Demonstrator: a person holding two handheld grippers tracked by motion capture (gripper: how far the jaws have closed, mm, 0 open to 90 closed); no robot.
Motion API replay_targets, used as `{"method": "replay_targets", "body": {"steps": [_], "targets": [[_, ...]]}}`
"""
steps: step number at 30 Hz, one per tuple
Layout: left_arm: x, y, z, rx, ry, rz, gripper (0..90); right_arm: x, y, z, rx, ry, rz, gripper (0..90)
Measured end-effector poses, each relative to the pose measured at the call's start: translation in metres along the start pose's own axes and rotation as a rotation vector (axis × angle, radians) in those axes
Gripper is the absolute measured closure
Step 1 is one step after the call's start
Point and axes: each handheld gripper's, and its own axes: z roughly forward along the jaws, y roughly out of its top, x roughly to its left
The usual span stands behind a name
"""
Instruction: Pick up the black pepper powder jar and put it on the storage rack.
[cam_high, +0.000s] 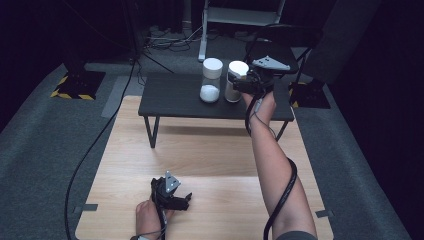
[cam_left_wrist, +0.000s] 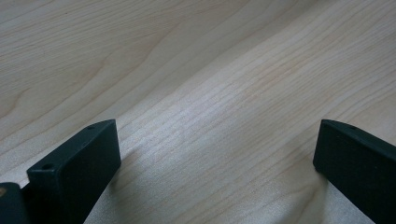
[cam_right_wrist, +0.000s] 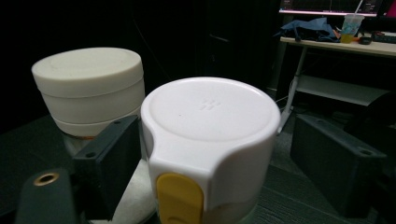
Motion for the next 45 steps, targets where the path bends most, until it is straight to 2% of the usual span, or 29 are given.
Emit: {"method": "replay_targets", "body": {"steps": [6, 14, 24, 28, 34, 39, 45], "targets": [[0.0, 0.0, 0.0, 0.0, 0.0, -0.001, 0.3, -0.006, -0.007, -0.022, -0.004, 0.007, 0.019, 13.2], [0.0, 0.0, 0.0, 0.0, 0.001, -0.002, 0.3, -0.016, -0.022, -0.07, -0.042, 0.007, 0.051, 13.2], [0.0, 0.001, 0.0, 0.001, -0.001, 0.0, 0.3, -0.022, -0.041, -0.12, -0.053, -0.015, 0.057, 13.1], [0.0, 0.001, 0.0, 0.001, -0.001, 0.0, 0.3, -0.022, -0.049, -0.133, -0.061, -0.017, 0.062, 13.1], [0.001, 0.001, 0.001, 0.004, -0.003, 0.002, 0.3, -0.02, -0.06, -0.146, -0.046, -0.007, 0.038, 13.1], [0.0, 0.002, 0.001, 0.003, -0.004, 0.003, 0.3, -0.02, -0.082, -0.158, -0.028, 0.003, 0.051, 13.1], [0.0, 0.002, 0.001, 0.002, -0.002, 0.001, 0.3, -0.019, -0.113, -0.167, 0.036, 0.008, 0.048, 13.0]]}}
